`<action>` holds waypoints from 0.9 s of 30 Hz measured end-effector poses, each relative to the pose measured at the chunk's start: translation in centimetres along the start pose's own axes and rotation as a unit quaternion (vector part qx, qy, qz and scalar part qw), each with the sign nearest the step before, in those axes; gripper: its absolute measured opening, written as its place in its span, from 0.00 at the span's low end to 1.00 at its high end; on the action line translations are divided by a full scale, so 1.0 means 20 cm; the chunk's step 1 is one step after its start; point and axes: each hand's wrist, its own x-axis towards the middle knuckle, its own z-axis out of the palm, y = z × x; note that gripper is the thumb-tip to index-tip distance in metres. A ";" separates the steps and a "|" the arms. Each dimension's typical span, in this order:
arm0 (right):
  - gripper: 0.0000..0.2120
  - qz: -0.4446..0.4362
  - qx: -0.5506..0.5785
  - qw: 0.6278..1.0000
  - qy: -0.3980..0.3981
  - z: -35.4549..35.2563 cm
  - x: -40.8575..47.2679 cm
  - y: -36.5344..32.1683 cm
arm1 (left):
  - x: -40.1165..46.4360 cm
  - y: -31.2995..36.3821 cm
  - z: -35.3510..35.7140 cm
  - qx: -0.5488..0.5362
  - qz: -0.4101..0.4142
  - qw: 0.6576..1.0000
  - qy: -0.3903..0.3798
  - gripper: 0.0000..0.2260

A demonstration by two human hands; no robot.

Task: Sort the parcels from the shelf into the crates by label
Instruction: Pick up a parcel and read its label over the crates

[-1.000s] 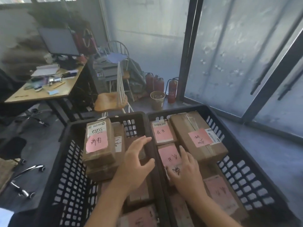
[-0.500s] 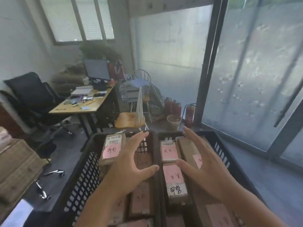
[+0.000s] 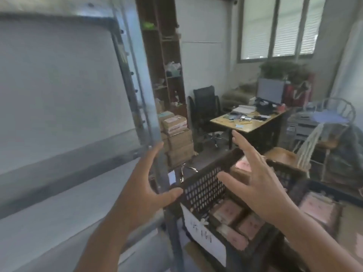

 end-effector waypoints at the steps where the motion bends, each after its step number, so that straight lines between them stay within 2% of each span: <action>1: 0.43 -0.020 0.011 1.000 -0.019 0.06 0.01 -0.08 | -0.09 -0.01 -0.11 0.012 -0.011 0.999 0.029 0.48; 10: 0.43 -0.153 0.099 0.969 -0.165 0.79 -0.17 -0.98 | -1.07 -0.07 -1.05 0.111 -0.090 0.966 0.215 0.45; 20: 0.41 -0.249 0.225 0.907 -0.254 1.64 -0.87 -2.14 | -2.39 -0.08 -2.01 0.189 -0.184 0.908 0.327 0.44; 27: 0.40 -0.283 0.265 0.867 -0.314 2.05 -1.15 -2.65 | -2.86 -0.14 -2.44 0.229 -0.215 0.876 0.367 0.42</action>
